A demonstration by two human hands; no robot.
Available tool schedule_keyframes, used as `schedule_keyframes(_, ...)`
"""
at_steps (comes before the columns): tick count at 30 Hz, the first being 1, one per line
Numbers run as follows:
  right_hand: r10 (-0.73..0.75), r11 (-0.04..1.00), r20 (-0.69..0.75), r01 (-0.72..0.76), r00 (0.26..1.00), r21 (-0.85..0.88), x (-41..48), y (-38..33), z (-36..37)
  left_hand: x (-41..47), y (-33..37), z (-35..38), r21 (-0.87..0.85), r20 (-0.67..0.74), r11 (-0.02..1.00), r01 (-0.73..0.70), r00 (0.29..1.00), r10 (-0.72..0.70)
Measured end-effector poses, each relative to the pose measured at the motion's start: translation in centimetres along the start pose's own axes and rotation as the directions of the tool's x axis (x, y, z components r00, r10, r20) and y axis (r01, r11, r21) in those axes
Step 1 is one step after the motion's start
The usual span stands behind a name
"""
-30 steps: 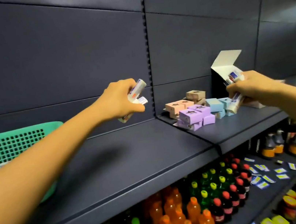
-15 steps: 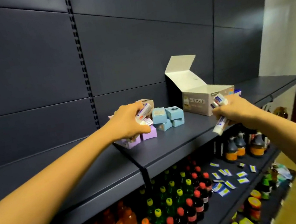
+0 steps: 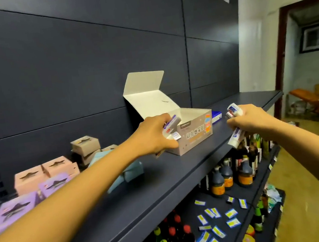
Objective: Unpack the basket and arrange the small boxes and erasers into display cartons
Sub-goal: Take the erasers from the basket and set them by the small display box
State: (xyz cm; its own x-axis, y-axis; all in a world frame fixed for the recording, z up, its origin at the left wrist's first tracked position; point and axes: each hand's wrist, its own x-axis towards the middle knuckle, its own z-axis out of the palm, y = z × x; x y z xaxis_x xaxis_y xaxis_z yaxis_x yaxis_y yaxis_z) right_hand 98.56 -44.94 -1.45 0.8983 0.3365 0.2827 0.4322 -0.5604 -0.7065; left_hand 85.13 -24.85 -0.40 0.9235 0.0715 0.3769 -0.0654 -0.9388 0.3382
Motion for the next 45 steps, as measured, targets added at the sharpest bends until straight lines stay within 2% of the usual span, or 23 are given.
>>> schedule_keyframes(5,0.035,0.998,-0.009,-0.036,0.999,-0.046,5.4,4.8,-0.9,7.0,1.4,4.0,-0.015,0.033,0.997,-0.078,0.996,0.079)
schedule_keyframes(12,0.040,0.997,0.011,-0.039,0.999,-0.069,12.6,11.0,-2.5,14.5,3.1,10.3,-0.055,0.040,0.996,-0.064,0.997,0.067)
schedule_keyframes(20,-0.058,0.992,0.088,0.067,0.994,-0.104,21.0,16.7,-5.5,22.5,5.8,17.5,0.017,0.022,0.998,0.059,0.998,-0.060)
schedule_keyframes(25,-0.124,0.981,0.158,0.145,0.980,-0.127,25.5,20.0,-6.6,26.0,6.9,21.5,-0.011,0.031,0.983,0.184,0.983,-0.183)
schedule_keyframes(34,-0.179,0.984,0.240,0.174,0.954,0.040,32.6,22.3,-2.7,31.4,5.8,25.0,0.010,-0.006,0.934,0.358,0.934,-0.358)
schedule_keyframes(39,-0.207,0.974,0.276,0.172,0.939,0.144,36.1,22.9,0.8,34.5,4.1,26.4,0.082,-0.030,0.909,0.410,0.912,-0.409)
schedule_keyframes(42,-0.235,0.966,0.284,0.190,0.930,0.177,37.7,23.2,2.8,35.8,3.0,27.2,0.193,-0.045,0.883,0.427,0.903,-0.427)
schedule_keyframes(45,-0.288,0.956,0.302,0.257,0.909,0.140,39.0,23.6,4.3,36.7,2.6,27.4,0.327,-0.037,0.844,0.426,0.898,-0.439)
